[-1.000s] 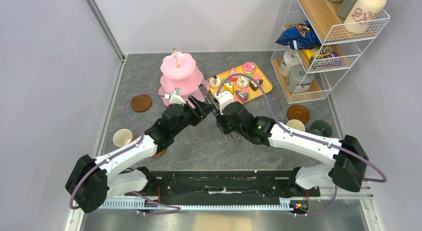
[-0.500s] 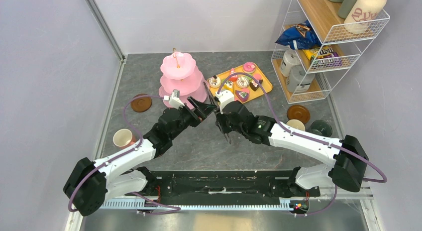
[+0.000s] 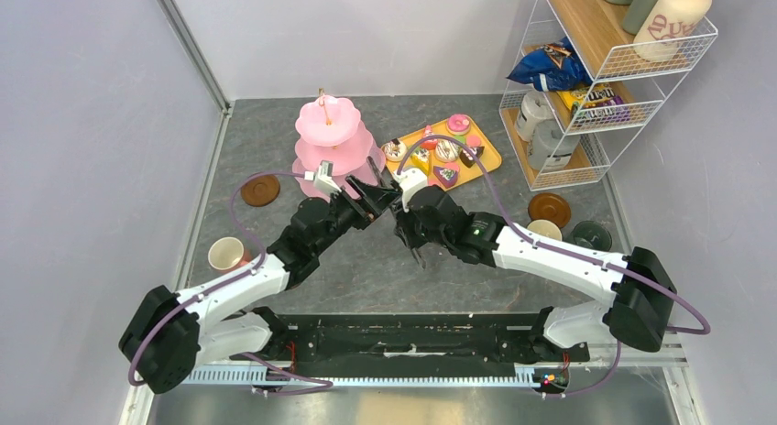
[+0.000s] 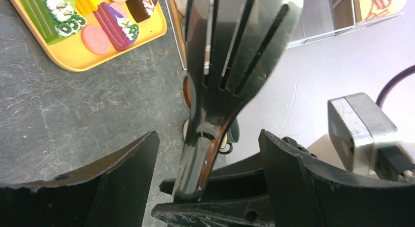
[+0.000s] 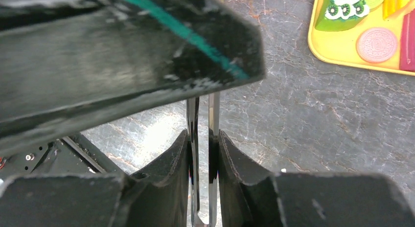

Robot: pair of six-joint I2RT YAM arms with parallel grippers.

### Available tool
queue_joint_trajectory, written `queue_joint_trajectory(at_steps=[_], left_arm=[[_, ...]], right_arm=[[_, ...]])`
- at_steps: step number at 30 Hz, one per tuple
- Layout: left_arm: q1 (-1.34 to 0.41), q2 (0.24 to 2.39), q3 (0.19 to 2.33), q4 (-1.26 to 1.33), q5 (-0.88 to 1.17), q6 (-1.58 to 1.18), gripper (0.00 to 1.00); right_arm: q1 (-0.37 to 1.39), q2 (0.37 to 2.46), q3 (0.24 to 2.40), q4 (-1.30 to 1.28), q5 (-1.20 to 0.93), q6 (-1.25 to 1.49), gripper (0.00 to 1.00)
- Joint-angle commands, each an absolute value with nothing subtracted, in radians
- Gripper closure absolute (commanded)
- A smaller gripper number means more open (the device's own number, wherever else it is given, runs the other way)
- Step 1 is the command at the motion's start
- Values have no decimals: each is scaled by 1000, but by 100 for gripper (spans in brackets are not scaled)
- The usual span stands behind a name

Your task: Serve the afternoon tea

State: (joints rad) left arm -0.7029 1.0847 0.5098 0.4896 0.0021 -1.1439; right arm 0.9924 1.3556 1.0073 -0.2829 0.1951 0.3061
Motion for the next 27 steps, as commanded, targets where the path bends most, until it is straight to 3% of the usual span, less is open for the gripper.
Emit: queue_joint_trajectory(at_steps=[1, 5, 19, 27], left_arm=[[-704, 1111, 555, 515, -40, -1127, 20], [-704, 1131, 551, 526, -42, -1128, 31], [-704, 1114, 530, 532, -69, -1210, 96], [-704, 1084, 535, 393, -115, -1329, 98]], right_arm=[[992, 1349, 1065, -264, 146, 296, 72], [992, 1346, 1066, -263, 132, 290, 72], [991, 1361, 1078, -262, 115, 290, 69], [992, 1393, 1111, -290, 121, 294, 60]])
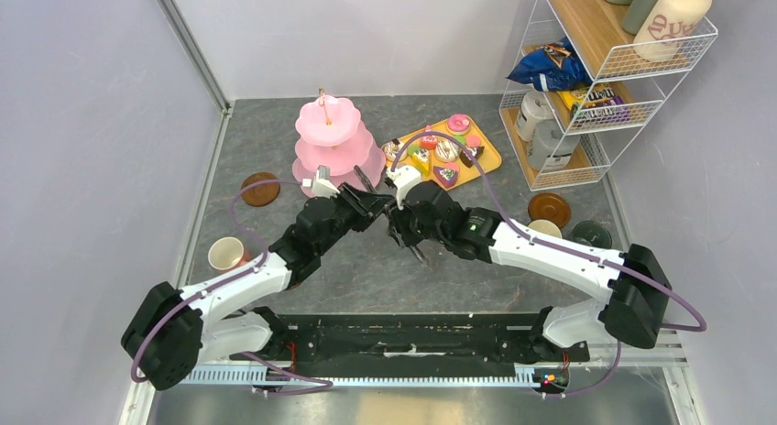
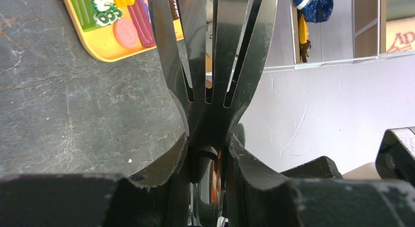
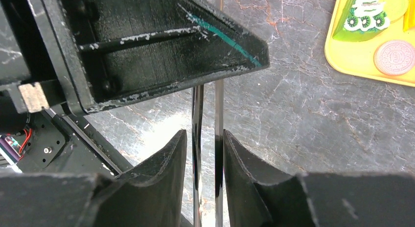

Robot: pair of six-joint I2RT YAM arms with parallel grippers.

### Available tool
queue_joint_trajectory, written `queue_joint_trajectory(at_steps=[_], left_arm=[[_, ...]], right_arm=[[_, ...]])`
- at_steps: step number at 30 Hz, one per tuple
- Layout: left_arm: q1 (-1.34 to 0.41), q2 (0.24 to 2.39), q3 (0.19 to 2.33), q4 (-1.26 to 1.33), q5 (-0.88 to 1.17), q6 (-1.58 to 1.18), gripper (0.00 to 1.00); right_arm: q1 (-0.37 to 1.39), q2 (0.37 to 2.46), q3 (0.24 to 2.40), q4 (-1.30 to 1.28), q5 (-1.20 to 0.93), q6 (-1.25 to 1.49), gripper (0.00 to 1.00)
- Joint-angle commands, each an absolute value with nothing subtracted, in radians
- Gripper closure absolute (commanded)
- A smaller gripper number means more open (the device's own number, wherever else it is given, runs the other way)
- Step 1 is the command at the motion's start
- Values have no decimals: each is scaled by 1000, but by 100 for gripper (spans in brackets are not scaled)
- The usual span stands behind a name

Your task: Serve the afternoon tea

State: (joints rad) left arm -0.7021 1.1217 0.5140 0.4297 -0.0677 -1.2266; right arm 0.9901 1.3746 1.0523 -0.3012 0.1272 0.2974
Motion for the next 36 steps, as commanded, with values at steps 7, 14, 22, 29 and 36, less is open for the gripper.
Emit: queue_joint_trajectory(at_steps=[7, 14, 22, 29, 36], left_arm=[[-704, 1072, 542, 350, -112, -1384, 98], [-704, 1072, 535, 332, -129, -1409, 98], [-704, 1084, 542, 321, -128, -1419, 98], [-704, 1086, 541, 319, -124, -1425, 79], [-701, 1056, 537, 284, -159, -1397, 23]], right_arm=[[992, 1405, 1115, -296, 149, 300, 58], [992, 1422, 1134, -317, 131, 291, 59], [997, 1444, 1154, -338, 127, 282, 64], [997, 1444, 1163, -358, 137, 278, 74], [996, 1446, 1188, -403, 145, 255, 77]])
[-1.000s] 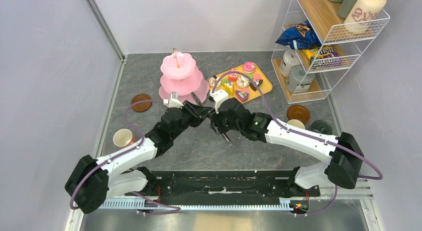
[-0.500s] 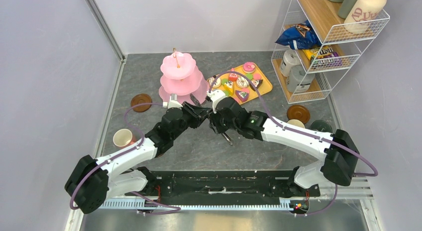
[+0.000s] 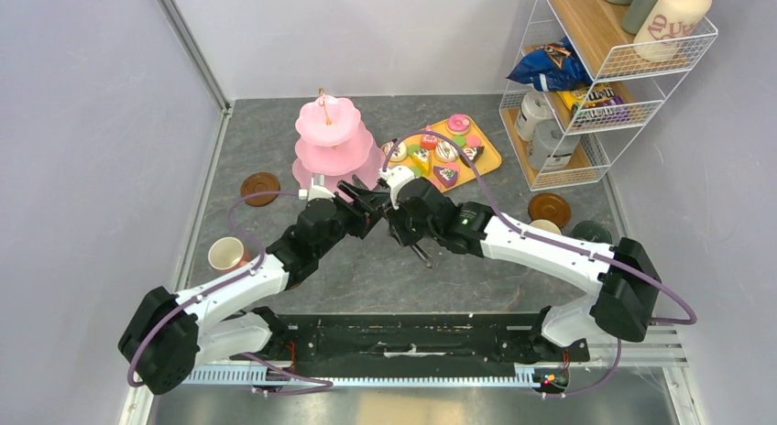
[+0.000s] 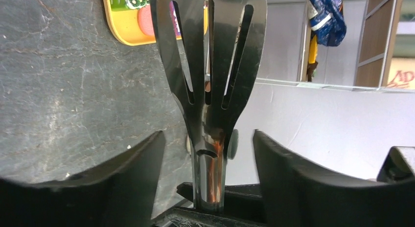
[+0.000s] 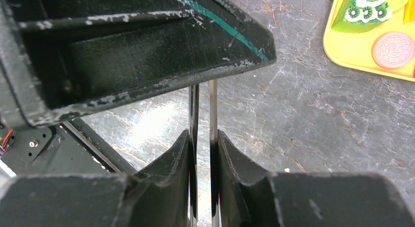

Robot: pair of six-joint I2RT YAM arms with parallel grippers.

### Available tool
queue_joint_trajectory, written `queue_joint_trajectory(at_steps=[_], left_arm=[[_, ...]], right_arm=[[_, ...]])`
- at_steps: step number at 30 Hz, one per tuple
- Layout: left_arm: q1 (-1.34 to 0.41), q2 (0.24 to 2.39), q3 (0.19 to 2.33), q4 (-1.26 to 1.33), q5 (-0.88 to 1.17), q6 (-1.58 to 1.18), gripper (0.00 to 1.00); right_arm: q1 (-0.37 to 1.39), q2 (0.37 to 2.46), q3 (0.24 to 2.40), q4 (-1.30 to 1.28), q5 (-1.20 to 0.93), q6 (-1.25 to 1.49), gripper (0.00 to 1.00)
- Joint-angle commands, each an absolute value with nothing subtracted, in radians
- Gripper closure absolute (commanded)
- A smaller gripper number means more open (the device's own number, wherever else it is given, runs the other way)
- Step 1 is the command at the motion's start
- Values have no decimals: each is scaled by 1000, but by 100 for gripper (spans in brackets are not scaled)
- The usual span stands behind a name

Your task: Serve the afternoon tea

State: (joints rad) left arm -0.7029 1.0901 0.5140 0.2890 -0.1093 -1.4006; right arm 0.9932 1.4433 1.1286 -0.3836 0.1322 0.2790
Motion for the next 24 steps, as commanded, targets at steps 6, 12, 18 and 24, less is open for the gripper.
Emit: queue_joint_trajectory(at_steps=[6, 12, 18, 24], left_arm=[[-668, 1001, 574, 164, -206, -1269, 6], [-605, 861, 619, -56, -332, -1053, 5], [-560, 728, 771, -252, -450, -740, 5], [-553, 749, 970, -312, -465, -390, 2]], right_arm=[[976, 1457, 1201, -438, 144, 237, 77], [918, 1466, 1215, -491, 117, 235, 74], [837, 1500, 1244, -558, 94, 240, 69], [761, 1523, 1292, -632, 88, 233, 63]])
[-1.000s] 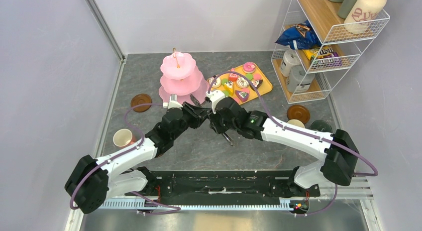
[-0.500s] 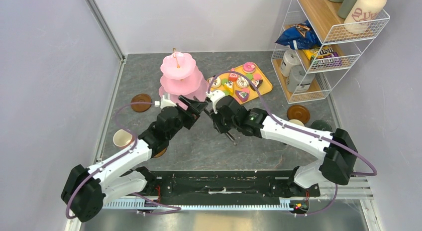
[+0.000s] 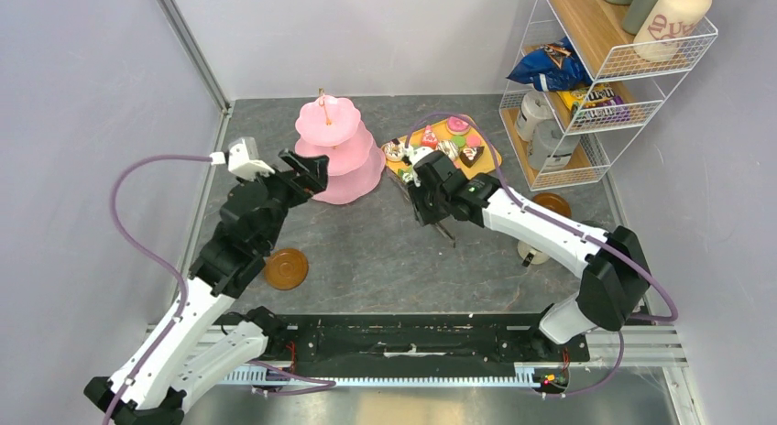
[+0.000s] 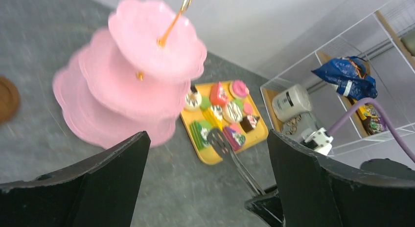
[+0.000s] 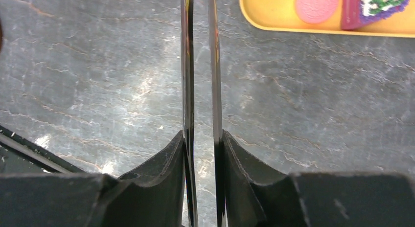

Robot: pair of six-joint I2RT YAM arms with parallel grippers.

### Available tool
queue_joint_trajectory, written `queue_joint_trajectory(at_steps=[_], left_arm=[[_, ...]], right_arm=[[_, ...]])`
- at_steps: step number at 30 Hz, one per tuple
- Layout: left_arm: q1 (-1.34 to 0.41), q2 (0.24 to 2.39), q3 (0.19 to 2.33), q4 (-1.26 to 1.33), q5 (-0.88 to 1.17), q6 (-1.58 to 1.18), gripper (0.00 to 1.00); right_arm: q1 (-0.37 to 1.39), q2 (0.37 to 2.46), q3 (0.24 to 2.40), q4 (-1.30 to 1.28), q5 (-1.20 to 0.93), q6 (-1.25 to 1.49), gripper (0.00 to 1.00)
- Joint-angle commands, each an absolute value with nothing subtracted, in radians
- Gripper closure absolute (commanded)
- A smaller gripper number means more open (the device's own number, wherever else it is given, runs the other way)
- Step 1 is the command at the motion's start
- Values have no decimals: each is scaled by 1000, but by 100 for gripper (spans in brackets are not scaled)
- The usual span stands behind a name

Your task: Serve the afternoon tea

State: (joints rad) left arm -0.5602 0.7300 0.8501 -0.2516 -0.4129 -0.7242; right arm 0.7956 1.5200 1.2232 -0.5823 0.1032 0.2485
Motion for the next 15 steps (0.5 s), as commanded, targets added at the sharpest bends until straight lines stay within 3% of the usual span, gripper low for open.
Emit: queue_joint_trajectory(at_steps=[1, 6, 15], left_arm=[[-553, 763, 997, -319, -459, -344, 1], [-553, 820, 1066, -334, -490, -208, 0], [-549, 691, 864, -223, -622, -133, 0]], right_arm=[[753, 1522, 1298, -638, 89, 233, 62], [718, 1524, 1314, -683, 112, 224, 56], [666, 1519, 1320, -746, 196, 189, 47]])
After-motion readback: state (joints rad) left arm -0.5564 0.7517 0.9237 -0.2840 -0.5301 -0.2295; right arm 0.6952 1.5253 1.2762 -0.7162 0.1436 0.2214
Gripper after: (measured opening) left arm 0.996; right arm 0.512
